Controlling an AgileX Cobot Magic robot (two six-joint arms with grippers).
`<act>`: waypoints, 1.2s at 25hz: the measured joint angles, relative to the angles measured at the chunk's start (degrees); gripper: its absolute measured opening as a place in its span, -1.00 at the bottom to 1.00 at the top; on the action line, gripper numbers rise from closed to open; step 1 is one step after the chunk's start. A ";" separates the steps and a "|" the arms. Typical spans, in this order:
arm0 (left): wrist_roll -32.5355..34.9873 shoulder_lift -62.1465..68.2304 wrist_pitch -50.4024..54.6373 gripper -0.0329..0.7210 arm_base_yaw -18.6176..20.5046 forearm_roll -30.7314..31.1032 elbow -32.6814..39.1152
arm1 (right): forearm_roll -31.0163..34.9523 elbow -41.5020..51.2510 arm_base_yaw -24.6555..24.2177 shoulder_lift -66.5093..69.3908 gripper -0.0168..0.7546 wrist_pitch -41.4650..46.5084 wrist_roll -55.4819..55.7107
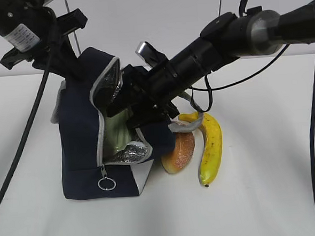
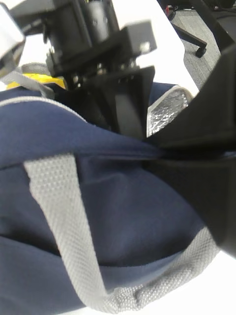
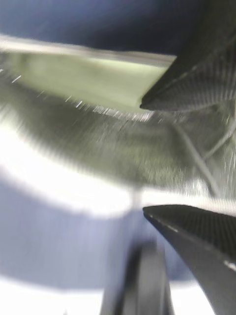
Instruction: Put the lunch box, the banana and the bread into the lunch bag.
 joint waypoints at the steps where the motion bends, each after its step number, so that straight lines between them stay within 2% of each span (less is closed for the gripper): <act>1: 0.04 0.00 0.00 -0.91 0.00 0.00 0.00 | 0.00 -1.12 -0.13 0.00 0.27 1.21 0.46; 7: 0.45 0.00 0.04 -0.91 0.00 0.11 0.00 | -0.33 -10.36 -0.39 -0.37 0.25 2.63 4.00; 11: 0.52 0.00 0.04 -0.91 0.00 0.65 0.00 | -3.16 -12.72 -0.48 -3.13 0.25 2.66 6.35; 24: 0.63 0.00 0.04 -0.92 0.00 1.12 0.00 | -35.14 -12.73 -0.48 -19.81 0.24 4.74 20.37; 30: 0.63 0.00 0.04 -0.92 0.00 1.16 0.00 | -40.22 -5.71 -0.51 -25.26 0.24 2.79 22.54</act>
